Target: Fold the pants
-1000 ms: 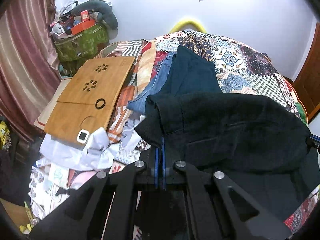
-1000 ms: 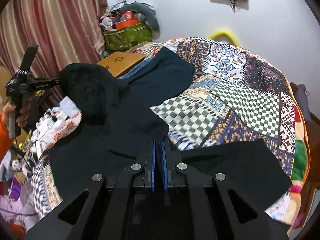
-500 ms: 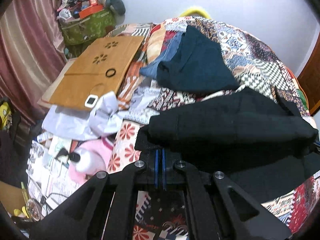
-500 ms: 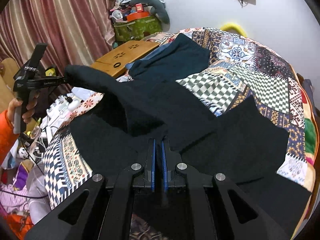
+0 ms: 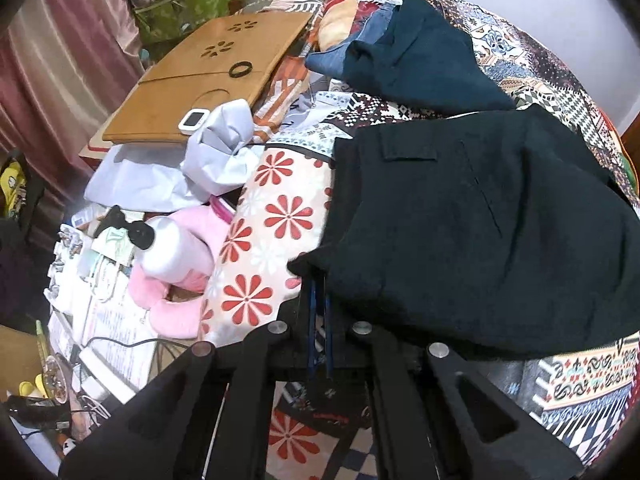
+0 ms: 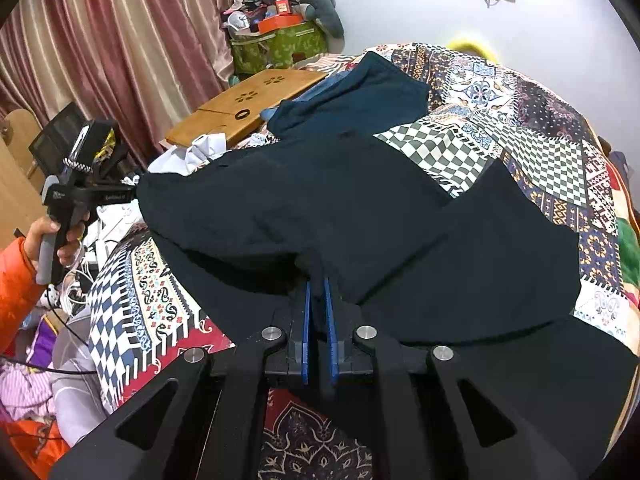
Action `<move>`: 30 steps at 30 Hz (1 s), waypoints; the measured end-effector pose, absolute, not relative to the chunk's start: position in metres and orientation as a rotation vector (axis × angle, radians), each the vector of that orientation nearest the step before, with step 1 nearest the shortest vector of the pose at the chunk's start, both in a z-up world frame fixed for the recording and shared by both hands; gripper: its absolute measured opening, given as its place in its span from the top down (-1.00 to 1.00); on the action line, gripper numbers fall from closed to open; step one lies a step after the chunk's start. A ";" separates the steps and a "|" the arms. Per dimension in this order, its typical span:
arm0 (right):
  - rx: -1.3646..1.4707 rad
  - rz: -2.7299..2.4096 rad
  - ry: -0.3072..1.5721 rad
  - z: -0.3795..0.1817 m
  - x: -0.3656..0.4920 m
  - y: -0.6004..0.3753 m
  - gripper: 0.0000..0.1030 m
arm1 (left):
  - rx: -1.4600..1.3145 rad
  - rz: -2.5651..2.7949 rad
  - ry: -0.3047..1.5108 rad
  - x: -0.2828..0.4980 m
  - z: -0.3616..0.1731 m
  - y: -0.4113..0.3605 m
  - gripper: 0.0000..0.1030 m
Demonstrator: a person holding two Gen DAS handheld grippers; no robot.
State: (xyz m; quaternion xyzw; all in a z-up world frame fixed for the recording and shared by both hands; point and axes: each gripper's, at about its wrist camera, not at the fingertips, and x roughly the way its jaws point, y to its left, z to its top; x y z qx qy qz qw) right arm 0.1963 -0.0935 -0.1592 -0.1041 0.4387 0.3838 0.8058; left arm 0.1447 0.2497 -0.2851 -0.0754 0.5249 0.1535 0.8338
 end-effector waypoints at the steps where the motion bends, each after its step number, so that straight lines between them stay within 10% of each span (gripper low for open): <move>1: -0.226 0.817 0.935 -0.158 0.196 -0.095 0.82 | -0.149 0.333 1.104 0.142 -0.282 0.250 0.95; 9: -0.173 0.772 0.916 -0.133 0.202 -0.118 0.37 | -0.110 0.329 1.036 0.143 -0.242 0.245 0.54; 15: -0.134 0.660 0.856 -0.114 0.230 -0.145 -0.12 | -0.076 0.289 0.939 0.167 -0.211 0.223 -0.19; 30: -0.037 0.523 0.974 -0.151 0.356 -0.165 -0.14 | 0.042 0.180 0.944 0.268 -0.217 0.164 -0.67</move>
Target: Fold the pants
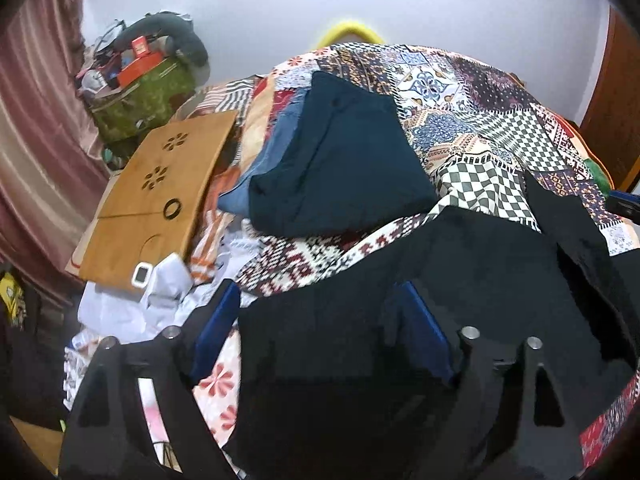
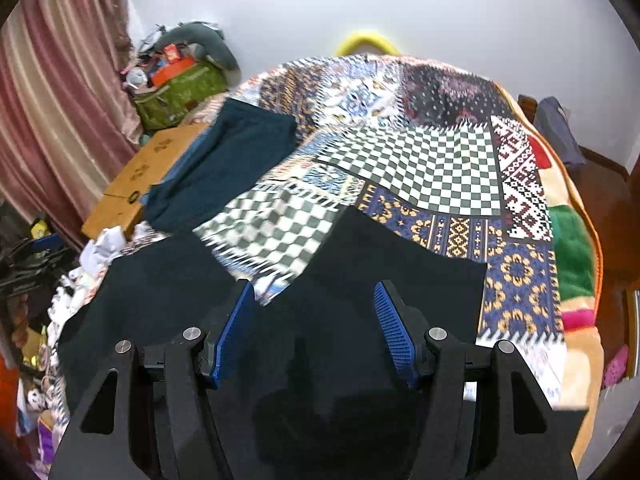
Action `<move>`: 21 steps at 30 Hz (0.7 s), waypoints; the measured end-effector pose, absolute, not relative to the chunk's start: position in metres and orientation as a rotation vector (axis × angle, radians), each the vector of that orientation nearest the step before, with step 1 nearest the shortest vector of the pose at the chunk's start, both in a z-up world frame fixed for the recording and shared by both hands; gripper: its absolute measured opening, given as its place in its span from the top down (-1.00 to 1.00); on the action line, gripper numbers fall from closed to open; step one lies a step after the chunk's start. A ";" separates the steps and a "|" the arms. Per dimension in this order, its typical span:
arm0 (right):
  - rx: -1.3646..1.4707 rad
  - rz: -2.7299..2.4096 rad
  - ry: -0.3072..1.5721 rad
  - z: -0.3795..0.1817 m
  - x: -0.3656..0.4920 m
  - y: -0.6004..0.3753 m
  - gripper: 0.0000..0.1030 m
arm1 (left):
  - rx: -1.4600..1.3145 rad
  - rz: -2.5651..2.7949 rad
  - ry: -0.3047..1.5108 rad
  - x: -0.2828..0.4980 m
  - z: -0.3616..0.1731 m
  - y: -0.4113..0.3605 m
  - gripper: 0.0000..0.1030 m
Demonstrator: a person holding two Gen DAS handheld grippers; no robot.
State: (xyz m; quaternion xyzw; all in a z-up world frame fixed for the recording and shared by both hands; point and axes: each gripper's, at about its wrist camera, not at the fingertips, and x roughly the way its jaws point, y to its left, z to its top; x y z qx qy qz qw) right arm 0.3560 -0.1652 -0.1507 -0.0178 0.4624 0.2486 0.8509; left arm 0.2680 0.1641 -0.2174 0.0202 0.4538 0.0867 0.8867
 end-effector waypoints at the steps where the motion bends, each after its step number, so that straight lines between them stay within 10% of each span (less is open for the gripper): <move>1: -0.037 0.527 0.982 -0.156 0.365 -0.164 -0.14 | 0.046 0.176 0.951 0.276 -0.220 0.161 -0.70; 14: -0.032 0.496 1.103 -0.226 0.465 -0.138 -0.13 | 0.080 0.119 1.008 0.333 -0.253 0.135 -0.71; 21: -0.033 0.485 1.125 -0.244 0.461 -0.140 0.30 | 0.078 0.102 1.025 0.337 -0.262 0.128 -0.71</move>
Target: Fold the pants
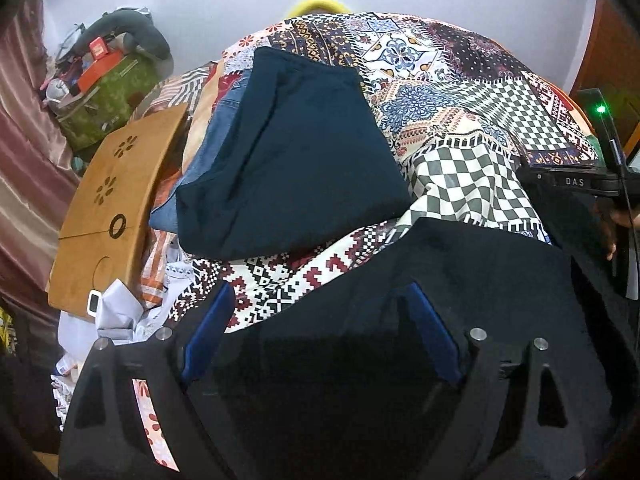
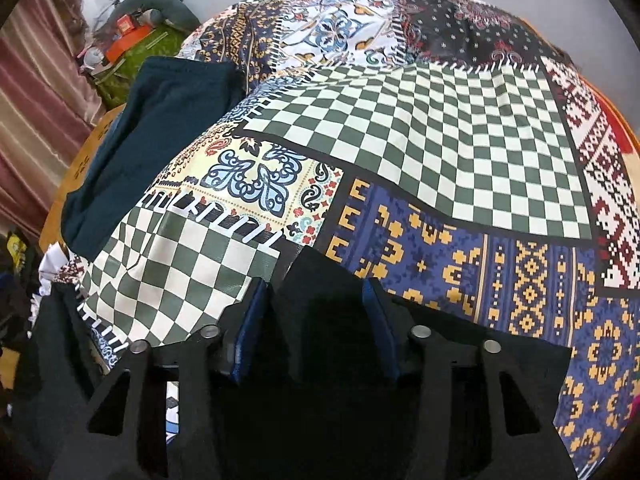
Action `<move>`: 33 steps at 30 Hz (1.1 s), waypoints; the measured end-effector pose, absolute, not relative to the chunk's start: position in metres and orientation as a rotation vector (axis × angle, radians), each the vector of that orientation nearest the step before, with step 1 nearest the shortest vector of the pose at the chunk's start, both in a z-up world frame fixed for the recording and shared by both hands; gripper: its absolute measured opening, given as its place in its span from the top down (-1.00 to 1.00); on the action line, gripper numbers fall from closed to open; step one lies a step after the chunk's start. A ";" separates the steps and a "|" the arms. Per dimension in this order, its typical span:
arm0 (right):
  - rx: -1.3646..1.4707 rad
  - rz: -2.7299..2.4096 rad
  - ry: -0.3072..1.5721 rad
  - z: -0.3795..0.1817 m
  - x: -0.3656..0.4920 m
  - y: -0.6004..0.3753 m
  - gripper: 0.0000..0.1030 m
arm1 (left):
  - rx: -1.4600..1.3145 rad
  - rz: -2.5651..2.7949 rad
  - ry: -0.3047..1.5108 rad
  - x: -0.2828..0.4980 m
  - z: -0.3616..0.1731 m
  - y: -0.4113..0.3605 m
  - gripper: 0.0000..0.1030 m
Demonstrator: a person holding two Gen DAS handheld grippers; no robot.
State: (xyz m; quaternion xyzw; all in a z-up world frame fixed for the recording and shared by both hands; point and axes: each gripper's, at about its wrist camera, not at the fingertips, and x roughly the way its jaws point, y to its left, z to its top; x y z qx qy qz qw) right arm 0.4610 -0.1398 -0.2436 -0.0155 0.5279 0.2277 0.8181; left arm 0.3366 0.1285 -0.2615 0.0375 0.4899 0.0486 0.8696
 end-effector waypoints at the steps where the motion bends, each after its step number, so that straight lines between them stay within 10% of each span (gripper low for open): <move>1: -0.026 0.486 1.124 -0.243 0.461 -0.142 0.41 | 0.078 0.101 1.023 0.336 -0.261 0.127 -0.71; 6: -0.029 0.514 1.148 -0.233 0.455 -0.148 0.76 | 0.078 0.090 1.012 0.328 -0.251 0.119 -0.71; 33: 0.087 0.385 0.741 -0.032 0.308 -0.325 0.77 | 0.175 -0.077 1.029 0.264 -0.230 -0.004 -0.88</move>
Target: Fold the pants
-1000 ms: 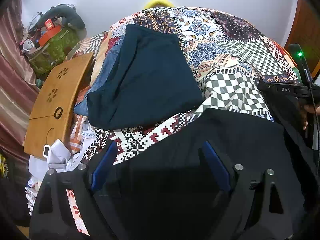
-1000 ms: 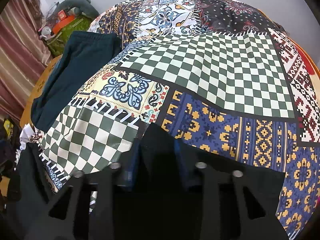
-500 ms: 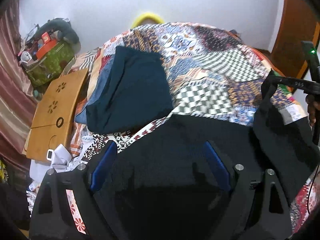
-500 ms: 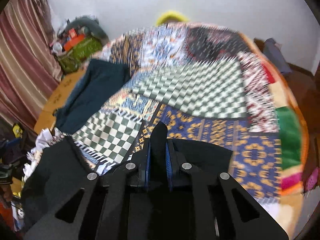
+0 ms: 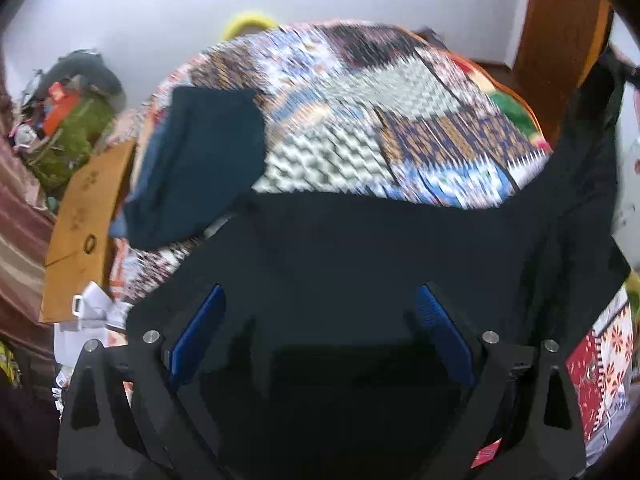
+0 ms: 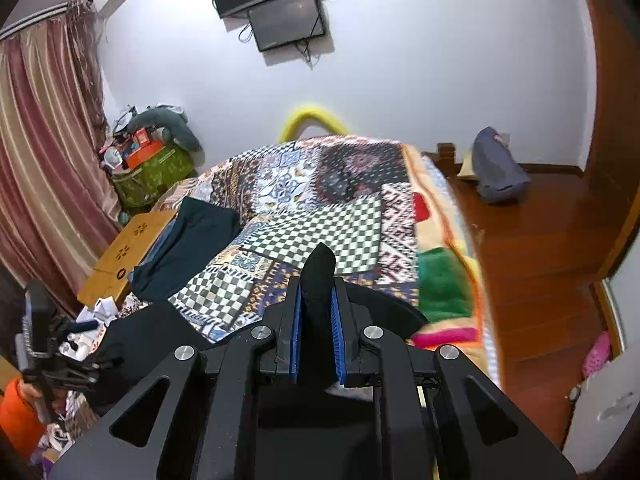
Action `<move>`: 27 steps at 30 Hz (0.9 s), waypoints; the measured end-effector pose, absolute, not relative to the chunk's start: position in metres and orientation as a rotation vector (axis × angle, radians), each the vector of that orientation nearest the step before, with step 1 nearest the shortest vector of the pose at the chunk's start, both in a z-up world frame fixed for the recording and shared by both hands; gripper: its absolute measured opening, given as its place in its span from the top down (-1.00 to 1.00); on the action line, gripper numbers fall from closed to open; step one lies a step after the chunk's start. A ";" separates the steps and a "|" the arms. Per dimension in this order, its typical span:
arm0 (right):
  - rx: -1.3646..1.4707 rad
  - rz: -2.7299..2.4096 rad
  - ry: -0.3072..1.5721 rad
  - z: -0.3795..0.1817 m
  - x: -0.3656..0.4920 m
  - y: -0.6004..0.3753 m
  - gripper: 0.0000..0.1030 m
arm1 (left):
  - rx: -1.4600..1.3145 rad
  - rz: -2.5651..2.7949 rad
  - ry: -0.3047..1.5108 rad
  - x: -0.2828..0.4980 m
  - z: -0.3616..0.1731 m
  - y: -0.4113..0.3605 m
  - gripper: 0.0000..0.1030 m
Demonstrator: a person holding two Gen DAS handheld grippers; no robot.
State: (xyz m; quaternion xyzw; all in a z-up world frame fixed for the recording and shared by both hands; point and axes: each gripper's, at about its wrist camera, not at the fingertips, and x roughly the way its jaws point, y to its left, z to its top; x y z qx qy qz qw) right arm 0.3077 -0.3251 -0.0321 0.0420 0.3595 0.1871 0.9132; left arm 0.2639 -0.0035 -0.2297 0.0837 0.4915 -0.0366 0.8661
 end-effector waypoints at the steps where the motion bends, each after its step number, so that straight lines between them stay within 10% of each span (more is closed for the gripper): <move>1: 0.093 0.381 0.743 -0.034 0.302 -0.331 0.77 | 0.185 -0.089 1.043 0.262 -0.236 -0.011 -0.88; 27: 0.129 0.144 1.003 -0.171 0.198 -0.384 0.62 | 0.182 -0.121 1.052 0.240 -0.259 -0.042 -0.88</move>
